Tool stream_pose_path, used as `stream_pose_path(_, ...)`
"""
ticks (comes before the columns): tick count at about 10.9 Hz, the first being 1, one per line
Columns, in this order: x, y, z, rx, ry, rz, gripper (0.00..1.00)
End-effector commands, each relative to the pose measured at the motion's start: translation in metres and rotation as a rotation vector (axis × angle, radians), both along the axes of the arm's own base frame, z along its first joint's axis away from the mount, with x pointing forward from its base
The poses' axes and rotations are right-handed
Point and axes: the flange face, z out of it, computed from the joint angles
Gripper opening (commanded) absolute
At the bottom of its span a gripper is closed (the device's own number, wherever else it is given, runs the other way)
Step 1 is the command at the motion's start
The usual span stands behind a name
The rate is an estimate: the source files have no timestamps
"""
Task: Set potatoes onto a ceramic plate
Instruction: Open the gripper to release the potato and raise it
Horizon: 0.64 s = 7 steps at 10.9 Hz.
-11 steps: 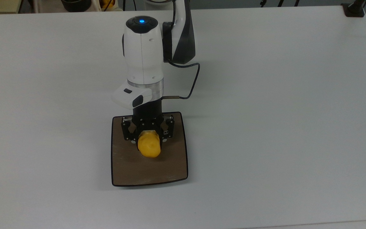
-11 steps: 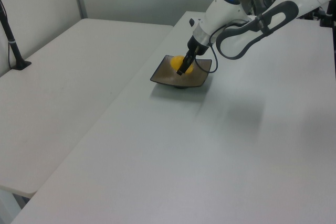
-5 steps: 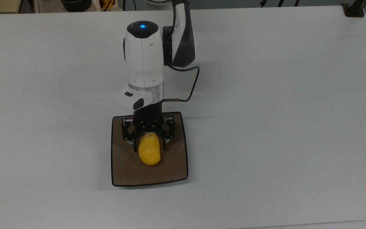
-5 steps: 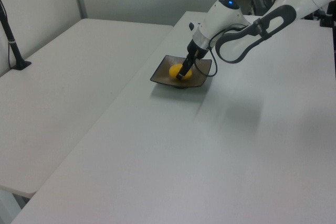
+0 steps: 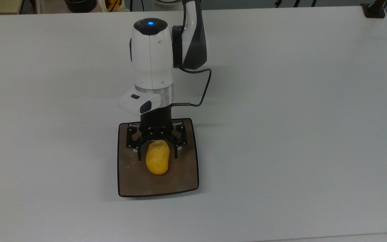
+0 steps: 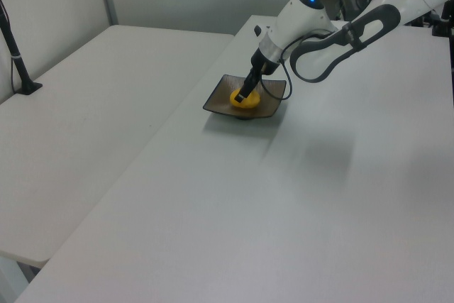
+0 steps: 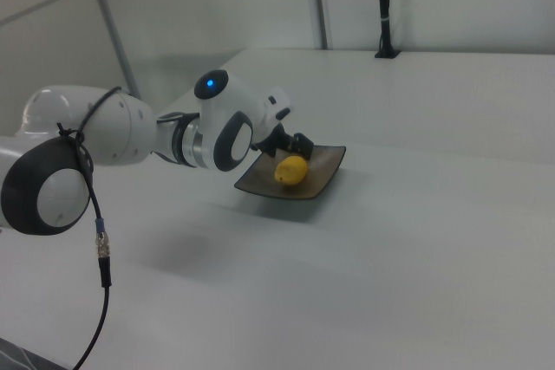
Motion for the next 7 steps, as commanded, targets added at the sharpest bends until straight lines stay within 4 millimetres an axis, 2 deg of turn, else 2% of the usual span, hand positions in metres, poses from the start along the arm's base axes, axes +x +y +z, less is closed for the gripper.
stream_pose_path(1, -0.018, -0.010, 0.080, 0.001, 0.035, -0.011, 1.00)
stream_pose_path(3, -0.041, -0.025, 0.139, 0.001, 0.109, -0.031, 1.00)
stream_pose_path(5, -0.073, -0.036, 0.190, 0.010, 0.215, -0.051, 1.00)
stream_pose_path(7, -0.105, -0.041, 0.230, 0.043, 0.294, -0.120, 1.00)
